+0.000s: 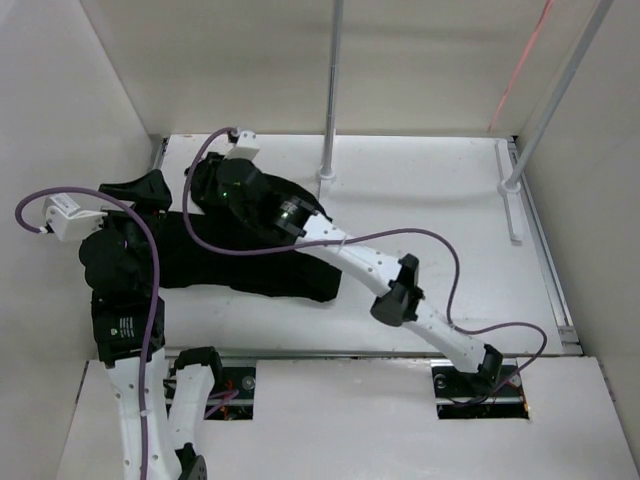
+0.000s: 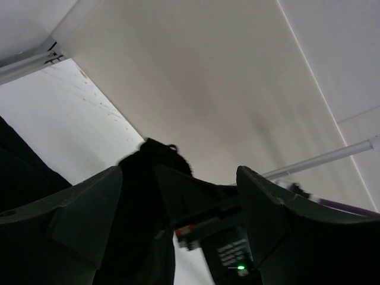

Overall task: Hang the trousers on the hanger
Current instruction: Fold the trousers

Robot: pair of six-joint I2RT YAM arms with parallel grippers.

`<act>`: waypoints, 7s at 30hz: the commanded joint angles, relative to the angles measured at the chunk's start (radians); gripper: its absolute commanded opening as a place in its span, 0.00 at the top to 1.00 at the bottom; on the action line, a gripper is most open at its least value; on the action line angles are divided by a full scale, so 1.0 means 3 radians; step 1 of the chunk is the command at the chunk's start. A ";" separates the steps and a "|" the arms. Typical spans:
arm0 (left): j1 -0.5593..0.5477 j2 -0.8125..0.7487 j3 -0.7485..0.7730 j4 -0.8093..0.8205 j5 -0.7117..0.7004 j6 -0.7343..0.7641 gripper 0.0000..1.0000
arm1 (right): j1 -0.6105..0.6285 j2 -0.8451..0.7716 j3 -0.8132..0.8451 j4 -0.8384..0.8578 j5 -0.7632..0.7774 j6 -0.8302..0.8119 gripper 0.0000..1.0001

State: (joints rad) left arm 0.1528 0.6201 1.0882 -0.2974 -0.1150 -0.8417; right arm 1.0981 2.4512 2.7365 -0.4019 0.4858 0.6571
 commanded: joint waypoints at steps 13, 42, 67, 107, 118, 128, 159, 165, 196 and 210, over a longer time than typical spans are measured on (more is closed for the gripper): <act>-0.0108 -0.0052 -0.0063 -0.0047 -0.0133 0.0178 0.24 | -0.0160 0.0241 0.1417 -0.1625 -0.0111 -0.0165 0.32; -0.3625 0.0504 -0.1940 0.0863 -0.1457 0.0173 0.39 | -0.0313 -0.3820 -0.4181 0.0029 -0.0110 -0.1123 0.50; -0.4316 0.1369 -0.2446 0.1242 -0.1626 -0.0993 0.35 | -0.1745 -0.1892 -0.6534 0.4412 -0.2714 0.0969 0.27; -0.4740 0.1258 -0.2752 0.1733 -0.1375 -0.1004 0.33 | -0.2017 -0.2715 -0.6955 0.3431 -0.2468 0.0571 0.17; -0.4398 0.1409 -0.2748 0.1743 -0.1192 -0.1014 0.33 | -0.1986 -0.1928 -0.6366 0.3554 -0.2775 0.0888 0.27; -0.4249 0.1717 -0.2906 0.2356 -0.0967 -0.1019 0.82 | -0.1996 -0.1718 -0.6335 0.3932 -0.2796 0.1240 0.91; -0.4705 -0.0109 -0.1762 -0.0875 -0.2806 -0.0968 0.67 | -0.1199 -0.3319 -0.6683 0.2439 -0.1855 0.0417 0.84; -0.3317 0.0249 -0.1832 0.0293 -0.2641 -0.0341 0.57 | -0.0948 -0.2996 -0.6621 0.2679 -0.1926 0.0484 0.84; -0.0976 0.1120 -0.2053 0.2009 -0.0981 0.0233 0.23 | -0.1148 -0.3890 -0.7246 0.2271 -0.1630 0.0546 0.44; -0.2489 0.1308 -0.2073 0.2223 -0.1002 0.0612 0.38 | -0.0790 -0.4780 -0.5908 0.1065 -0.1308 -0.0129 0.84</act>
State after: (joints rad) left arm -0.5262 1.0397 0.4664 0.3058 -0.3996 -0.7181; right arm 0.8211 1.1007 0.7895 0.0059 0.0605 0.7074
